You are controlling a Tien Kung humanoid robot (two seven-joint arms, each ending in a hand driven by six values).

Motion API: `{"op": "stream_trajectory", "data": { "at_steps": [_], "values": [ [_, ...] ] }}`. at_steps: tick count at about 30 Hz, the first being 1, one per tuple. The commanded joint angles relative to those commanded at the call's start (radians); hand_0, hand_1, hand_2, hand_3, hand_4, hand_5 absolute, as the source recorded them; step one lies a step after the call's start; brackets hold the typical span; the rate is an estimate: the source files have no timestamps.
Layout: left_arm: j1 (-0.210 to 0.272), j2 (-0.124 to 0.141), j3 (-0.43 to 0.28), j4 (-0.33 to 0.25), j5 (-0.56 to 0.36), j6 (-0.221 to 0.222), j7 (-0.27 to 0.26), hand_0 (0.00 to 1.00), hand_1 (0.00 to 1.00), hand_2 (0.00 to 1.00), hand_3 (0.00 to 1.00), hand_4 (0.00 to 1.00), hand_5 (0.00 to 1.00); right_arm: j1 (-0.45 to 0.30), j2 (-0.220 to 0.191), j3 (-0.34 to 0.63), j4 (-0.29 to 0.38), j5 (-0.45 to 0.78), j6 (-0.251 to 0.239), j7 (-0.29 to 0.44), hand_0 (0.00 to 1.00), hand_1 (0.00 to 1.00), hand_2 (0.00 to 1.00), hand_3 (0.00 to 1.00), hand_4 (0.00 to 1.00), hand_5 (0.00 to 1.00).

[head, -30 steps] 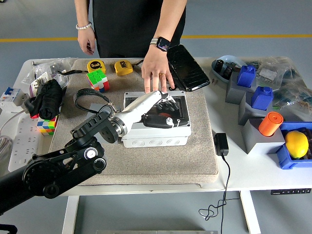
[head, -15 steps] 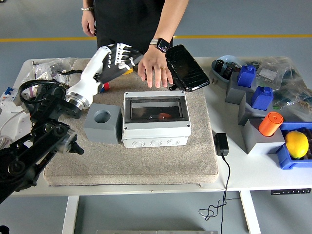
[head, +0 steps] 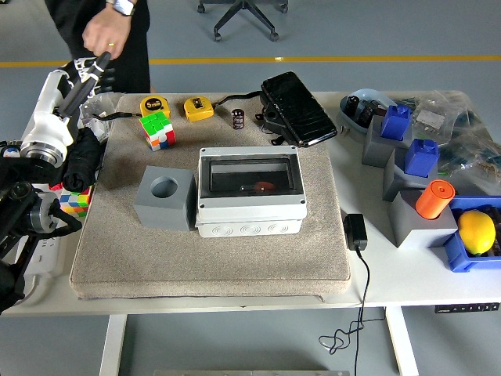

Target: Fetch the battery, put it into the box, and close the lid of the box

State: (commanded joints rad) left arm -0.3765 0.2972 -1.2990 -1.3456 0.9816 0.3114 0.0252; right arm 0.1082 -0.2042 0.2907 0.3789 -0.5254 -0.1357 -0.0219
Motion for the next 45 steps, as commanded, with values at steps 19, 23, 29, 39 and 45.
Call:
{"op": "stream_trajectory", "data": {
  "at_steps": [19,23,29,39,45],
  "values": [
    [0.035,0.008,-0.125,0.021,-0.013,-0.019,0.017,0.621,0.642,0.601,0.558,0.975,0.551,0.01,-0.008,0.001,-0.004,-0.002,0.006,-0.011,0.708,0.672,0.674,0.632,0.991,0.566],
    [0.037,0.007,-0.133,0.016,-0.01,-0.024,0.023,0.618,0.637,0.599,0.559,0.97,0.546,0.007,-0.009,0.008,-0.005,-0.004,0.007,-0.013,0.708,0.672,0.674,0.632,0.991,0.566],
    [0.04,0.003,-0.14,-0.004,-0.006,-0.033,0.036,0.612,0.638,0.6,0.559,0.969,0.545,0.003,-0.008,0.018,-0.007,-0.006,0.008,-0.015,0.708,0.673,0.676,0.633,0.991,0.565],
    [0.037,0.001,-0.158,-0.011,-0.004,-0.041,0.047,0.616,0.638,0.599,0.559,0.967,0.545,0.005,-0.01,0.029,-0.007,-0.013,0.011,-0.018,0.708,0.673,0.676,0.633,0.992,0.565],
    [0.041,0.002,-0.17,-0.014,-0.001,-0.046,0.057,0.614,0.637,0.6,0.559,0.966,0.545,0.009,-0.013,0.034,-0.006,-0.014,0.011,-0.019,0.709,0.673,0.676,0.634,0.992,0.566]
  ]
}}
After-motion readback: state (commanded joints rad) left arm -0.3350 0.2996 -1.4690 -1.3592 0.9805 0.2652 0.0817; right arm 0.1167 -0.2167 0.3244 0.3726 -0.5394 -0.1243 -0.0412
